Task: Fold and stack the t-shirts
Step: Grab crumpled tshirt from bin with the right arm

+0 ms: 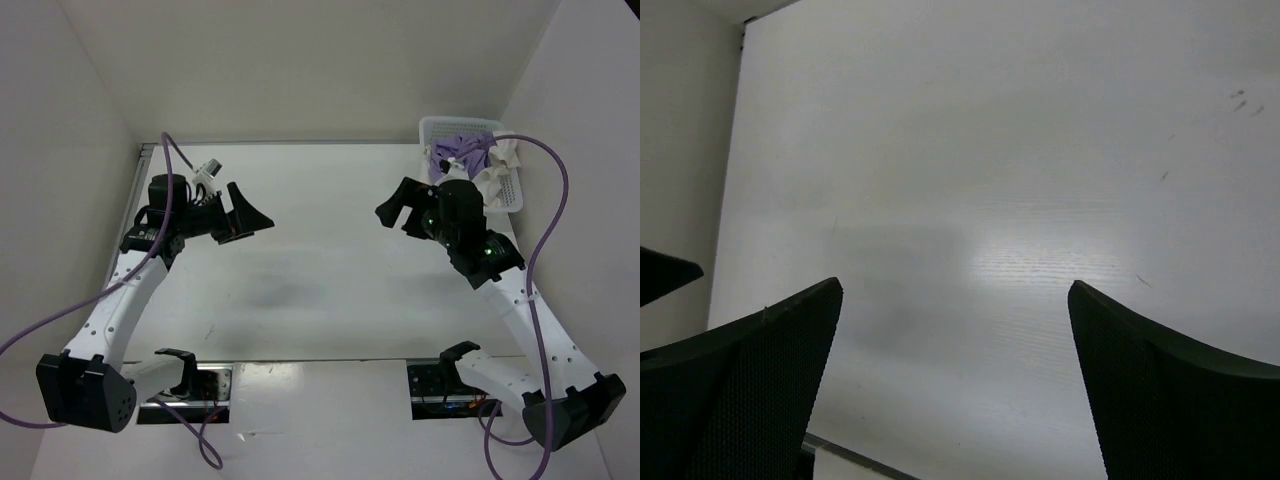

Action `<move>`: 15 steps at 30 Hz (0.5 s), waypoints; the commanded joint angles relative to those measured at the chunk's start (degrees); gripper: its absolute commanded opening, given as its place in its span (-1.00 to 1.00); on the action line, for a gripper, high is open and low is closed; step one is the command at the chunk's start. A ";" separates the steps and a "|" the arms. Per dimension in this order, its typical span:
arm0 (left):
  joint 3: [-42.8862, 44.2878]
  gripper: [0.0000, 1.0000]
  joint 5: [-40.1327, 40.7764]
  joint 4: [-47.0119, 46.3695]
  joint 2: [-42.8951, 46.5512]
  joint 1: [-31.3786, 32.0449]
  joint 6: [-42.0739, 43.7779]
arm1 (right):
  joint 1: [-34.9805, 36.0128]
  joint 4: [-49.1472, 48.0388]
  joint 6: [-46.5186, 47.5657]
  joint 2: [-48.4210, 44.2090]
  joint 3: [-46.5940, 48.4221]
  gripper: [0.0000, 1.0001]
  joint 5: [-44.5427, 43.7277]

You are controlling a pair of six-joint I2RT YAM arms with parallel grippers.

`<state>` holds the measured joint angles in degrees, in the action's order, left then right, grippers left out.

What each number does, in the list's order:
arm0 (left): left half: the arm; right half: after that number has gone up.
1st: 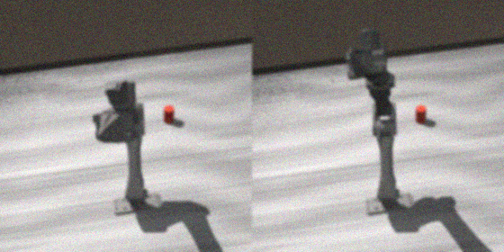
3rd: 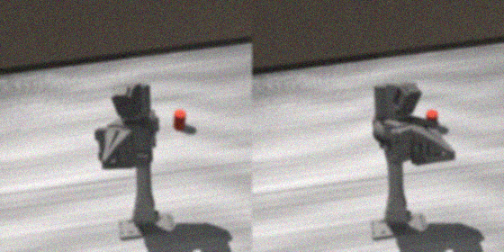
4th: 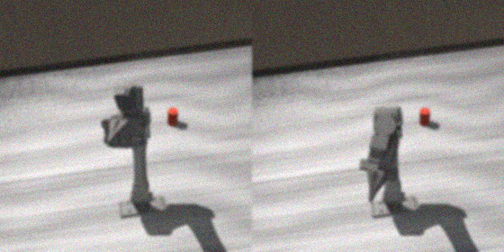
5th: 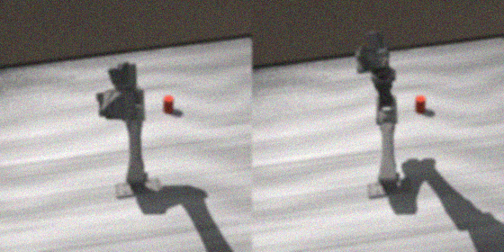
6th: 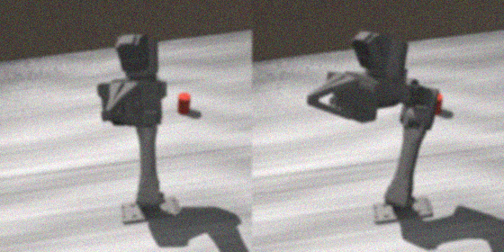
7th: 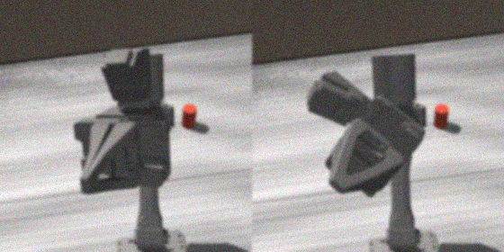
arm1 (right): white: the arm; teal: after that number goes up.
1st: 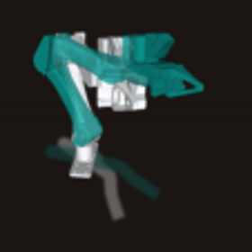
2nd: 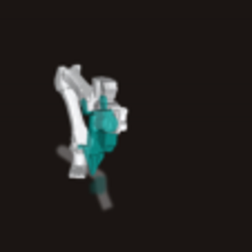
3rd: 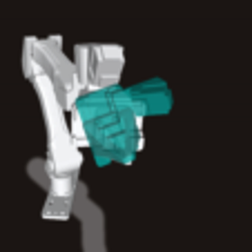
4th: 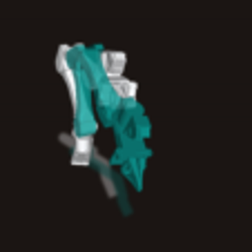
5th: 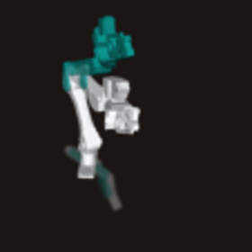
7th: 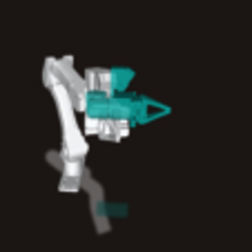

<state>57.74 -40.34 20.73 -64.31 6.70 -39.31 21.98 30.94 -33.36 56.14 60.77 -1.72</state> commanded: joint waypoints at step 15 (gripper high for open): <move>0.44 -0.43 -0.28 -5.09 -1.42 1.47 0.64 | -3.86 -7.04 6.47 8.79 7.07 -0.62 -7.15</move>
<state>56.93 -41.39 18.35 -64.18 6.92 -39.46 20.51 26.13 -28.29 61.10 64.25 -2.46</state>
